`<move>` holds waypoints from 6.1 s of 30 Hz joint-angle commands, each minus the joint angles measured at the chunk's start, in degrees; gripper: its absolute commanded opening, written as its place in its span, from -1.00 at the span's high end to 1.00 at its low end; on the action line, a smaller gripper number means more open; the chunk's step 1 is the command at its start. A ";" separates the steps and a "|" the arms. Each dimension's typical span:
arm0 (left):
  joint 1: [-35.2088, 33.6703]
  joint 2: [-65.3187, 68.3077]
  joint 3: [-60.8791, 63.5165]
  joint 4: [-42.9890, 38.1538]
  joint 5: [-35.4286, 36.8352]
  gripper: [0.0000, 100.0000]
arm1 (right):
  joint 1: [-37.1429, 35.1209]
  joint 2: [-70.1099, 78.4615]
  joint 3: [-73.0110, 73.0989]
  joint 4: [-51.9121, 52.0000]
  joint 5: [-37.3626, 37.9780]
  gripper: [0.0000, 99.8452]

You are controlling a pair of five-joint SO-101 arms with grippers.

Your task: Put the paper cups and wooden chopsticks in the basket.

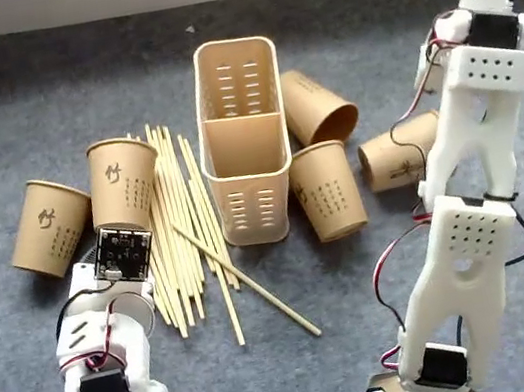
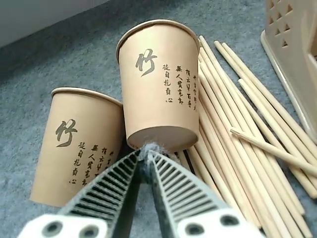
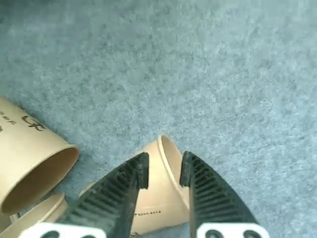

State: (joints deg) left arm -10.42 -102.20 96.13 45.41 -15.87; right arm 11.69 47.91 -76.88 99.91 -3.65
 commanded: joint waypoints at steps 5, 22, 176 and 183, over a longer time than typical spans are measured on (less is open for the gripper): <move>-0.22 -0.31 1.01 -1.05 -0.35 0.99 | 1.01 -8.22 5.05 0.92 8.18 0.76; -0.13 -0.31 1.01 -0.97 -0.35 0.99 | 2.24 4.53 17.71 1.10 16.26 0.88; -18.07 95.52 -116.00 38.77 11.43 0.98 | -8.13 -77.49 114.51 -45.93 13.45 0.61; -17.98 127.87 -156.79 56.88 20.04 0.53 | -10.59 -78.55 130.51 -55.52 13.45 0.61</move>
State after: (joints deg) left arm -28.26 9.63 -37.05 96.22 0.40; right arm 2.55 -28.57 51.56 46.99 9.80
